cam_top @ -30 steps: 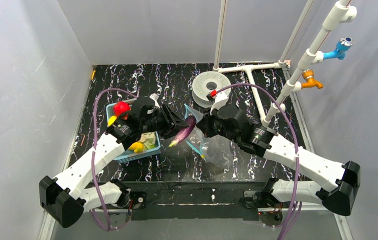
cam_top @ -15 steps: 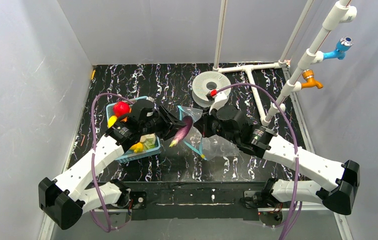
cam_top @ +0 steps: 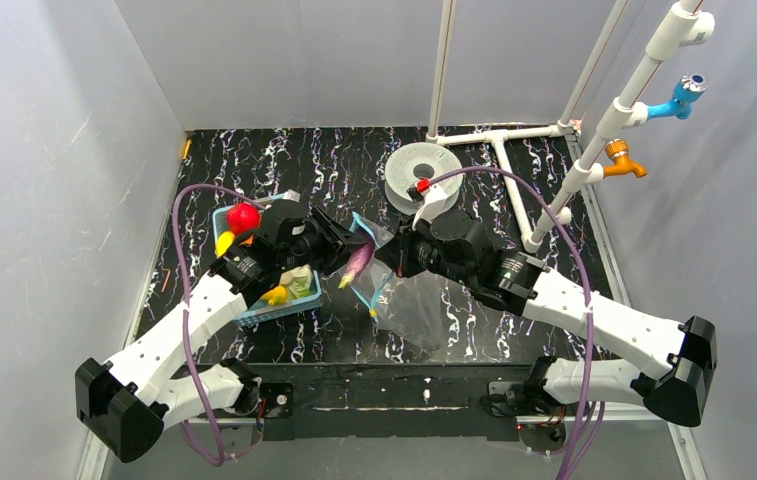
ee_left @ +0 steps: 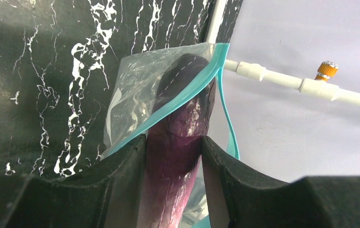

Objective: Place the food in the zip-top bag and seal the zipper
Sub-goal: Place the fake vegetable in the zipper food storage bag.

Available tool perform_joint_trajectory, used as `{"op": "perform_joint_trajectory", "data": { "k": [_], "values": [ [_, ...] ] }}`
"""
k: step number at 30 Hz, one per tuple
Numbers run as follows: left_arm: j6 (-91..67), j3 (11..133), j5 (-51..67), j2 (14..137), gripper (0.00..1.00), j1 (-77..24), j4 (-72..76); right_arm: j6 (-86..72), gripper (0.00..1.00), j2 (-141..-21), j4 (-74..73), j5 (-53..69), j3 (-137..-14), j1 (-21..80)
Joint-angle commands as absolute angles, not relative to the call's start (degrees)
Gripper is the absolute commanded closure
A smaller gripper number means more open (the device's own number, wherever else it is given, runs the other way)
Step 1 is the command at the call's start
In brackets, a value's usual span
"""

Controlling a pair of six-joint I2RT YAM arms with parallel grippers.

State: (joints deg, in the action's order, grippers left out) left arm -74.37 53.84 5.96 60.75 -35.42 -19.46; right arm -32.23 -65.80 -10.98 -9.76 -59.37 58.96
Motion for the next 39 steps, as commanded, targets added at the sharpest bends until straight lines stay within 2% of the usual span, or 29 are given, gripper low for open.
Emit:
{"op": "perform_joint_trajectory", "data": {
  "k": [1, 3, 5, 10, 13, 23, 27, 32, 36, 39],
  "values": [
    [-73.6, 52.0, 0.9, 57.8, 0.78, -35.5, -18.8, -34.2, 0.99, -65.1, -5.9, -8.2, -60.8, 59.2],
    [-74.2, 51.6, 0.8, 57.5, 0.75, -35.6, -18.7, -34.2, 0.99, -65.7, -6.0, -7.8, -61.1, 59.2],
    [-74.3, 51.7, 1.3, 57.7, 0.67, -35.6, -18.7, -34.3, 0.99, -66.3, -6.5, -7.5, -61.5, 59.3],
    [-74.5, 52.0, 2.3, 57.0, 0.31, -35.6, -19.8, -34.3, 0.99, -66.5, -6.9, -8.1, -61.4, 59.2],
    [-73.8, 52.4, 2.5, 55.4, 0.19, -35.6, -20.8, -34.0, 0.99, -66.3, -7.1, -8.9, -61.0, 59.2],
    [-57.4, 53.9, 1.8, 48.2, 0.11, -35.4, -24.6, -32.5, 0.99, -64.9, -8.8, -11.4, -60.3, 59.2],
    [-47.4, 59.5, -1.3, 48.6, 0.06, -35.4, -33.7, -32.2, 0.99, -63.4, -9.4, -12.8, -59.2, 59.2],
    [-39.8, 65.9, -5.6, 49.9, 0.06, -35.4, -45.2, -32.3, 0.99, -62.1, -10.2, -15.0, -58.1, 59.3],
    [-40.2, 64.0, -4.6, 47.7, 0.06, -35.4, -43.6, -32.9, 0.99, -60.5, -10.3, -13.6, -59.7, 58.1],
    [-44.2, 60.1, 2.2, 47.7, 0.08, -35.4, -36.7, -33.8, 0.99, -60.8, -8.8, -9.1, -60.9, 55.7]
  ]
}}
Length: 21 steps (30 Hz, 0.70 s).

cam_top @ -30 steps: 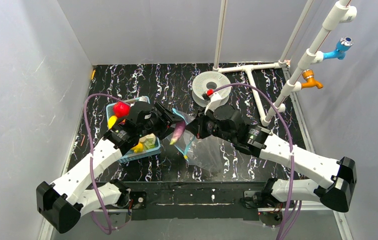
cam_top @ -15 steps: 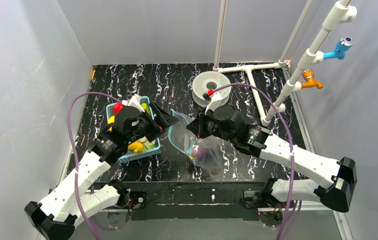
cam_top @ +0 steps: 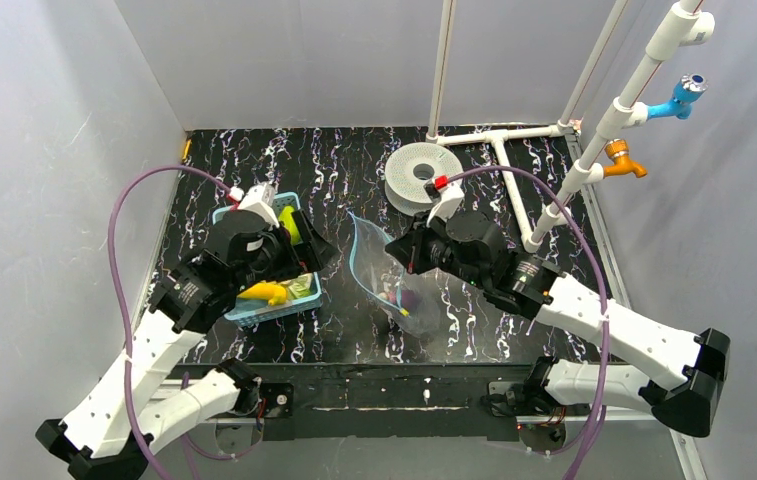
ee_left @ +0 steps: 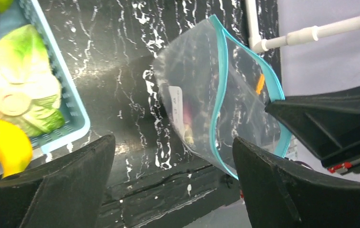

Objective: Place the food in the zip-top bag and seal the zipper
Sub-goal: Adjust the zipper food storage bag at the center of the board.

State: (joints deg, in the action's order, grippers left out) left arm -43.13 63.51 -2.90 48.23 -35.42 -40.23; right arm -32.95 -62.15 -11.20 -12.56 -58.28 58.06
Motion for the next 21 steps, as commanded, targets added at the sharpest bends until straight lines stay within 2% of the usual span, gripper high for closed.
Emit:
{"op": "perform_joint_trajectory", "data": {
  "k": [1, 3, 6, 7, 11, 14, 15, 16, 19, 21],
  "values": [
    [-45.3, 58.9, 6.2, 48.6, 0.09, -35.4, -33.6, -34.0, 0.99, -61.7, -9.2, -8.5, -61.6, 55.2],
    [-47.1, 58.0, 11.4, 51.5, 0.12, -35.4, -29.3, -34.6, 0.99, -63.2, -10.1, -7.2, -62.6, 54.9],
    [-48.4, 57.3, 13.6, 54.7, 0.29, -35.6, -28.1, -35.9, 0.99, -62.6, -7.6, -4.9, -60.1, 54.9],
    [-48.7, 56.6, 14.0, 54.5, 0.30, -35.7, -26.9, -35.8, 0.99, -62.2, -7.0, -4.9, -59.5, 54.9],
    [-49.6, 52.8, 15.8, 51.7, 0.13, -35.8, -20.7, -33.8, 0.99, -61.6, -10.7, -7.5, -60.5, 55.0],
    [-50.1, 53.0, 17.9, 51.8, 0.12, -35.9, -19.1, -33.9, 0.99, -61.7, -12.5, -8.0, -61.4, 54.8],
    [-50.5, 53.2, 18.8, 52.4, 0.16, -36.0, -18.9, -34.2, 0.99, -61.6, -12.5, -7.9, -61.5, 54.9],
    [-50.7, 53.4, 19.8, 52.9, 0.26, -36.1, -18.6, -34.4, 0.99, -61.3, -12.3, -7.8, -61.1, 54.8],
    [-50.7, 54.0, 21.7, 54.0, 0.67, -36.9, -16.9, -34.2, 0.99, -60.7, -13.5, -9.7, -61.4, 54.9],
    [-50.4, 56.0, 23.0, 53.8, 0.84, -37.8, -15.8, -32.9, 0.99, -60.7, -19.5, -11.7, -65.1, 55.0]
  ]
}}
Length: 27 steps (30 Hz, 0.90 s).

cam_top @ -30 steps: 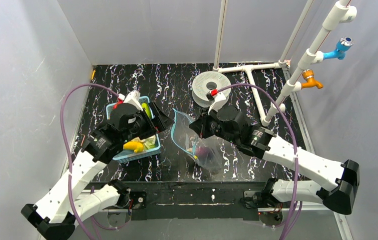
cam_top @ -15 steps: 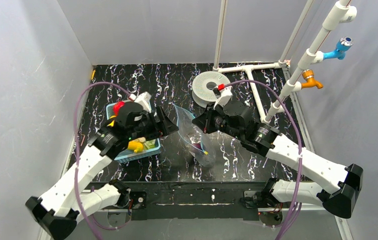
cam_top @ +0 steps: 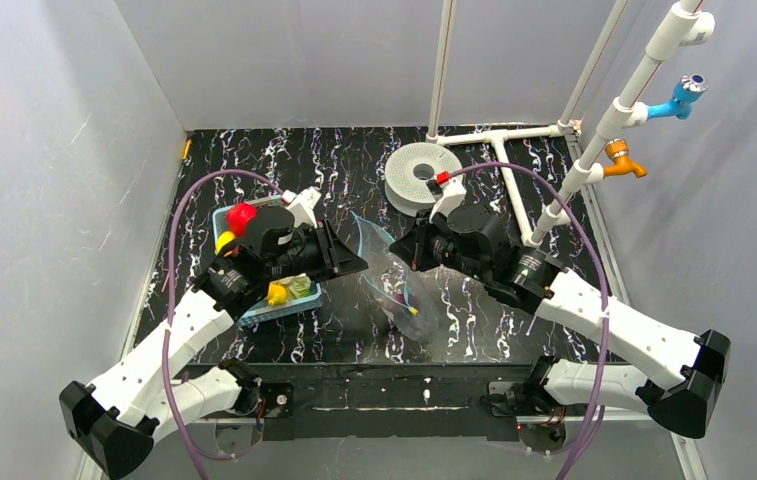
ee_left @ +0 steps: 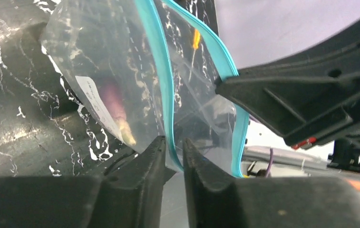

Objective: Place the food in the zip-top bag and seal the zipper
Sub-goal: Adjust the zipper food storage bag at the center of the board.

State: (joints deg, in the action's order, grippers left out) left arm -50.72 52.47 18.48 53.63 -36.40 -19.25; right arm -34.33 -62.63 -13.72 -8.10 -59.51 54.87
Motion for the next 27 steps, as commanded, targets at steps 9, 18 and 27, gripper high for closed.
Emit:
{"op": "perform_joint_trajectory", "data": {
  "k": [9, 18, 27],
  "values": [
    [-52.7, 61.3, 22.3, 52.5, 1.00, -40.0, -15.4, -30.4, 0.99, -58.9, -23.1, -15.7, -68.2, 55.4],
    [-53.3, 60.2, 16.2, 59.5, 1.00, -39.5, -25.0, -31.9, 0.99, -67.5, -23.4, -12.5, -65.4, 51.1],
    [-47.4, 69.2, 16.0, 55.7, 1.00, -39.6, -23.3, -25.4, 0.99, -62.9, -21.8, -14.7, -69.3, 50.9]
  ]
}}
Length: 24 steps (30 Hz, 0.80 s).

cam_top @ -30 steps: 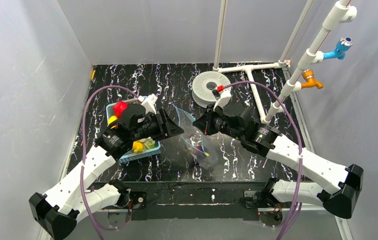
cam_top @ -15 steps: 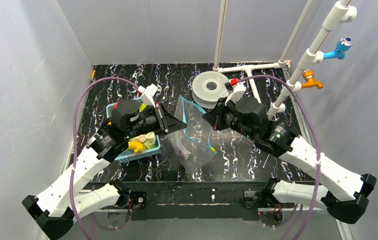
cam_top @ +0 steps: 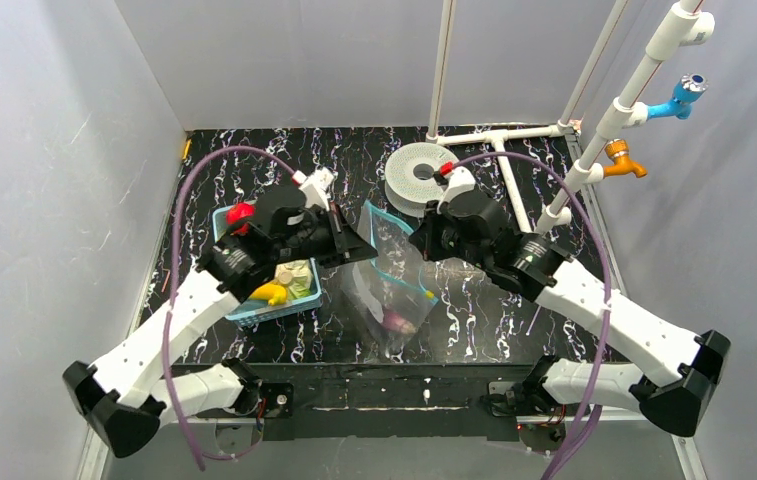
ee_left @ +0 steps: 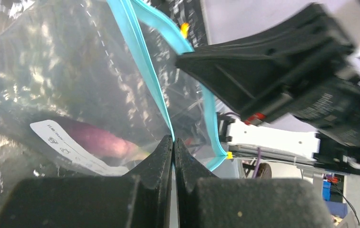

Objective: Place the food in the zip-top bag and seal the zipper
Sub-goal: Adjust the zipper food storage bag at the center of the board.

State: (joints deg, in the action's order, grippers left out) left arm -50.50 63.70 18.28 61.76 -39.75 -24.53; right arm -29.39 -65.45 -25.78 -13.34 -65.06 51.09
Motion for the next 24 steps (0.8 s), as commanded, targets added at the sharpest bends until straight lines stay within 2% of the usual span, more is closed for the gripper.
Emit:
{"op": "perform_joint_trajectory", "data": {
  "k": [1, 4, 9, 13, 20, 24],
  "values": [
    [-47.3, 69.2, 14.8, 55.5, 1.00, -39.6, -23.4, -25.1, 0.99, -63.0, -21.5, -15.0, -69.8, 50.9],
    [-48.6, 67.9, 12.4, 55.8, 1.00, -39.6, -25.4, -25.8, 0.99, -62.2, -20.8, -15.2, -69.6, 50.8],
    [-53.5, 58.8, 12.3, 56.7, 1.00, -39.6, -24.7, -28.4, 0.99, -61.2, -18.1, -14.1, -62.1, 50.8],
    [-55.4, 54.2, 13.4, 57.4, 1.00, -39.5, -22.3, -29.0, 0.99, -64.0, -22.2, -14.8, -63.4, 50.9],
    [-51.5, 64.6, 15.2, 59.1, 1.00, -39.6, -24.0, -26.5, 0.99, -62.8, -26.1, -15.7, -70.2, 50.9],
    [-50.4, 63.8, 12.6, 59.0, 1.00, -39.6, -24.9, -26.4, 0.99, -62.3, -25.5, -15.6, -68.6, 50.9]
  ]
}}
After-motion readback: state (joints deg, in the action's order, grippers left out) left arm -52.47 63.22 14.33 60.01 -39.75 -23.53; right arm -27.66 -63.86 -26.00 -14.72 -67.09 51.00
